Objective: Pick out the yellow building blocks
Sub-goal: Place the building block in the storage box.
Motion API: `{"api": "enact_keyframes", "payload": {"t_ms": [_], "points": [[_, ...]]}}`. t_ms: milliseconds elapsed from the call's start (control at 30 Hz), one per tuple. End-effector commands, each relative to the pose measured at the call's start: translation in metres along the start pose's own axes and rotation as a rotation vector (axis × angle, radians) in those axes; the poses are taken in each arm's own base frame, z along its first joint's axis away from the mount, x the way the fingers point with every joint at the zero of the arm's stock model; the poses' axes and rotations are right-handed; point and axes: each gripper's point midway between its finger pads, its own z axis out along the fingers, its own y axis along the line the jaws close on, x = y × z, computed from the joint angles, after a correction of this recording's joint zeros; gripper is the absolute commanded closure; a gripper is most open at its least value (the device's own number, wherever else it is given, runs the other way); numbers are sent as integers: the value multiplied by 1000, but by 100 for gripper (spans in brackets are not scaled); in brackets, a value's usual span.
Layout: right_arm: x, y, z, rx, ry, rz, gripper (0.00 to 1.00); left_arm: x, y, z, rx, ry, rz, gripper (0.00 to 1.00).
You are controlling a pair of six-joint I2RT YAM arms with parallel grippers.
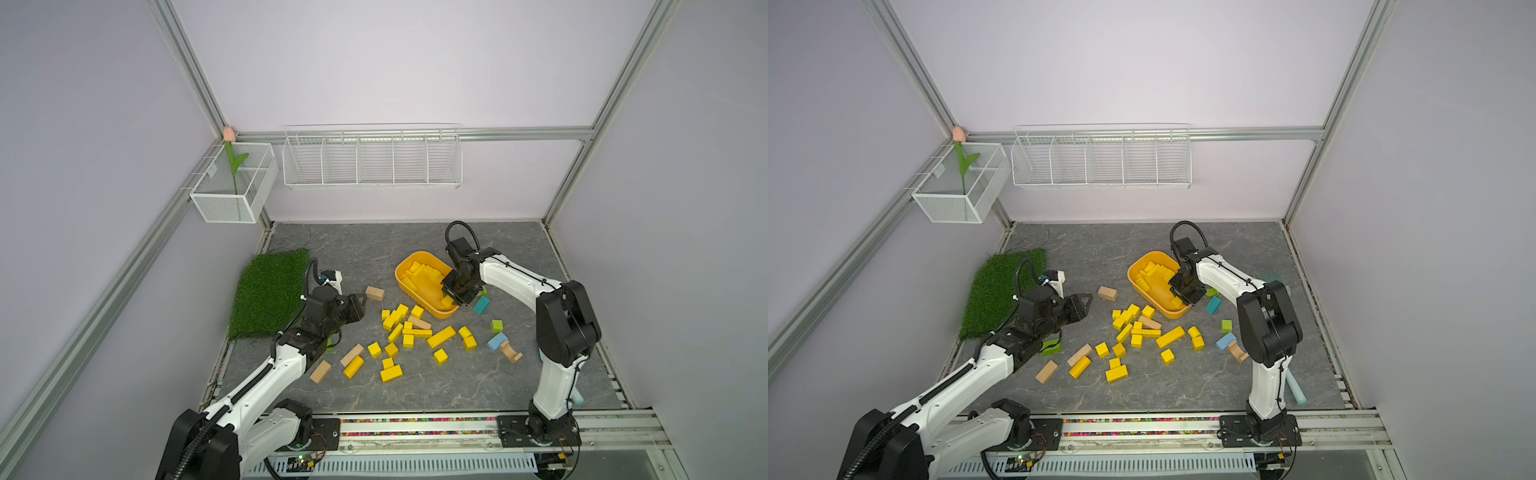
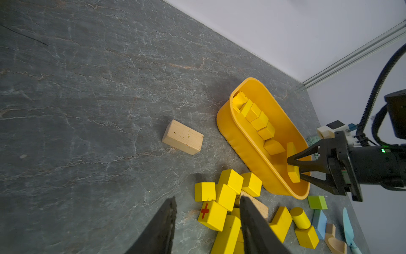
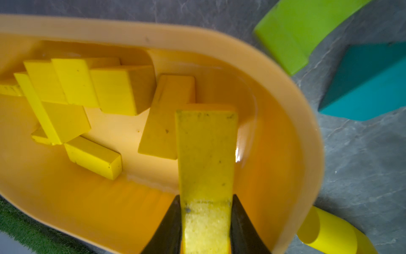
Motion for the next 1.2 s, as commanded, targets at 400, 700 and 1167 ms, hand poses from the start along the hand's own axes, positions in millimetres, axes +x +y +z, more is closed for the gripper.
{"api": "enact_keyframes", "payload": {"t_ms": [400,700,1167], "points": [[-15,7,6,38,-11,-9,63,-1,-1,-2,17,-11,-16,51],[-23,11,-8,21,-52,-62,50,-2,0,-2,16,-10,-19,51],[-1,18,-87,-189,-189,-433,49,-1,0,0,15,-2,-20,51]]}}
